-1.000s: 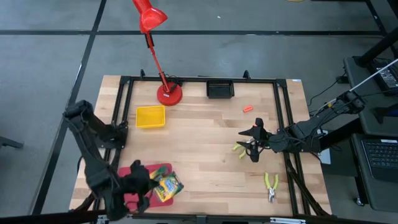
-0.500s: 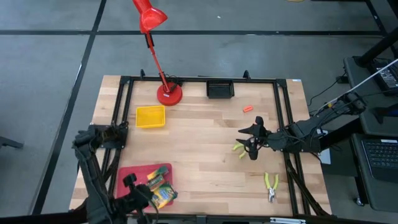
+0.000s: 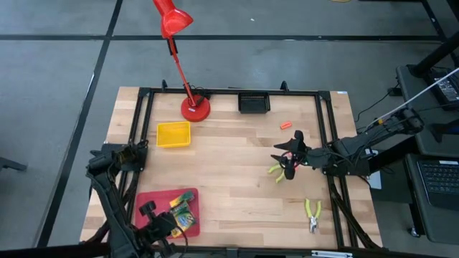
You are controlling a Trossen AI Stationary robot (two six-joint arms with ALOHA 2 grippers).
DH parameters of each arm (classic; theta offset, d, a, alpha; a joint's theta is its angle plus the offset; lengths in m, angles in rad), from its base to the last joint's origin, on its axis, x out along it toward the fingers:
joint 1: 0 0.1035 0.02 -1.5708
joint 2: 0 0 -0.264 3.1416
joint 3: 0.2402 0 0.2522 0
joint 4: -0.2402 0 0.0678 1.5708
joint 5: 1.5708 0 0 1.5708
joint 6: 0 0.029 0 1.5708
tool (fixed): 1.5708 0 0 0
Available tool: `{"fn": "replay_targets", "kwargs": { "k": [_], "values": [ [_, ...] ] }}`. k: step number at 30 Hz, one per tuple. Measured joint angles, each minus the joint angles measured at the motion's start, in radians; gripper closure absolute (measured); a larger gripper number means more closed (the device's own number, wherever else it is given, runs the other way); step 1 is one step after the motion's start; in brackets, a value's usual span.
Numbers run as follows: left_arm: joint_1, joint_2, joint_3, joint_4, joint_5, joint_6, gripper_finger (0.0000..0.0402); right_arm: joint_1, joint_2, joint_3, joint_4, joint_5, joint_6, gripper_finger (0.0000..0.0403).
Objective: Pick & Place School Supplies
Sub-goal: Put the crayon box into the pink bin
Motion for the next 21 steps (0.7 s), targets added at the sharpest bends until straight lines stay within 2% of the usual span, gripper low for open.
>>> {"fn": "replay_targets", "kwargs": {
  "k": [6, 12, 21],
  "values": [
    [-0.022, 0.000, 0.000, 0.000, 0.010, -0.010, 0.0400, -0.001, 0.000, 0.000, 0.003, 0.004, 0.000, 0.0195],
    [-0.029, 0.006, 0.000, 0.001, -0.043, 0.008, 0.0400, -0.001, 0.000, 0.000, 0.003, 0.005, -0.005, 0.0195],
    [-0.026, 0.032, 0.000, 0.001, -0.047, 0.044, 0.0400, -0.001, 0.000, 0.000, 0.003, 0.007, -0.021, 0.0195]
  ]
}}
